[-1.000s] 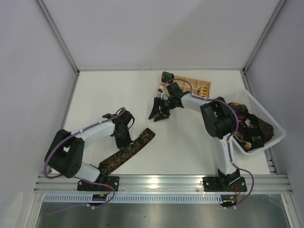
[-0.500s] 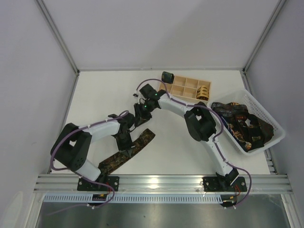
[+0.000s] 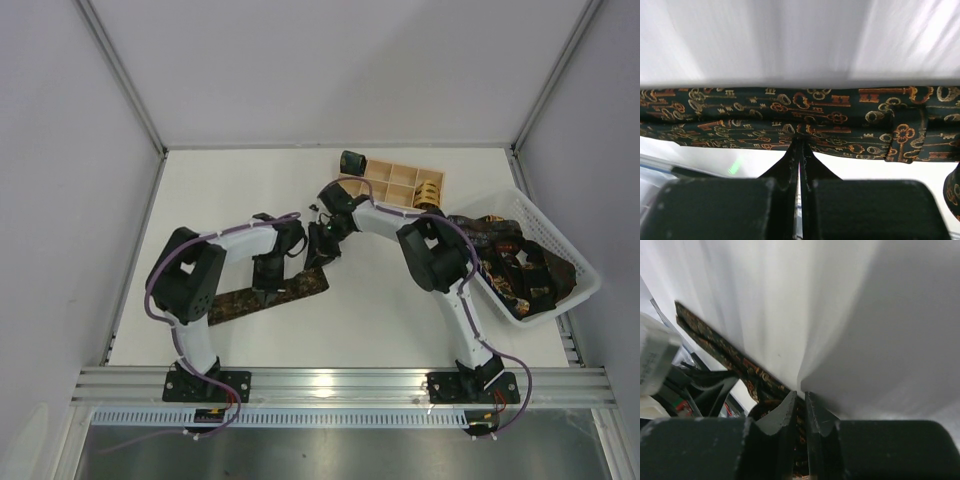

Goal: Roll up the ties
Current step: Roll the tie

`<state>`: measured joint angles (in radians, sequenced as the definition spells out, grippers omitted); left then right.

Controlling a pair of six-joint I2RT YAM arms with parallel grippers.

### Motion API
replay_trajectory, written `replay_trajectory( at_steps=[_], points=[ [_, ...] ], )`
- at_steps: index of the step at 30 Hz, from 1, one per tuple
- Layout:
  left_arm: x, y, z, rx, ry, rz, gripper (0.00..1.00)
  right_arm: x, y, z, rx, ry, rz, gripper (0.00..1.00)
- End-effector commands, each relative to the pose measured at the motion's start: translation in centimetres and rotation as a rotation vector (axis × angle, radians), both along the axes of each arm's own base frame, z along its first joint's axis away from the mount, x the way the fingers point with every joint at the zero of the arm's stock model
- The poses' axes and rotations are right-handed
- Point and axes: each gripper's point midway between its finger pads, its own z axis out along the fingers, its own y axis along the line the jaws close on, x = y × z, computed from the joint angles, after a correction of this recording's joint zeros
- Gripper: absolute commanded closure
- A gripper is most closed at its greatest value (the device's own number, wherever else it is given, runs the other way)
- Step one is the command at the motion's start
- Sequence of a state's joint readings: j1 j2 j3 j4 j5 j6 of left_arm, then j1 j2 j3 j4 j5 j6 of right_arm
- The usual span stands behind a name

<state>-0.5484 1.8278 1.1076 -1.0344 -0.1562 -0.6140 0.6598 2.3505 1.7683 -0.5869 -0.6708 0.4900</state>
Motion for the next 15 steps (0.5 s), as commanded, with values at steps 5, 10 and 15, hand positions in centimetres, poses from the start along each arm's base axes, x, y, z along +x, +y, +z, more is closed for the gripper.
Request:
replay_trajectory(
  at_steps=[5,10,15],
  points=[
    [7.0,-1.6,0.5,-0.032,-0.18,-0.153,1.0,-0.3,-1.7,1.7,0.002,-0.049,-0.074,0.83],
    [7.1,-1.5,2.4,-0.07,-0.234,-0.148,0.99,0.9,-2.3,4.4,0.036,-0.075,-0.124,0.83],
    [5.3,-1.1,4.3,-0.114,-0.25,-0.14,0.98,3.9,-4.3,6.3,0.003,-0.219,-0.167,0.8]
  ],
)
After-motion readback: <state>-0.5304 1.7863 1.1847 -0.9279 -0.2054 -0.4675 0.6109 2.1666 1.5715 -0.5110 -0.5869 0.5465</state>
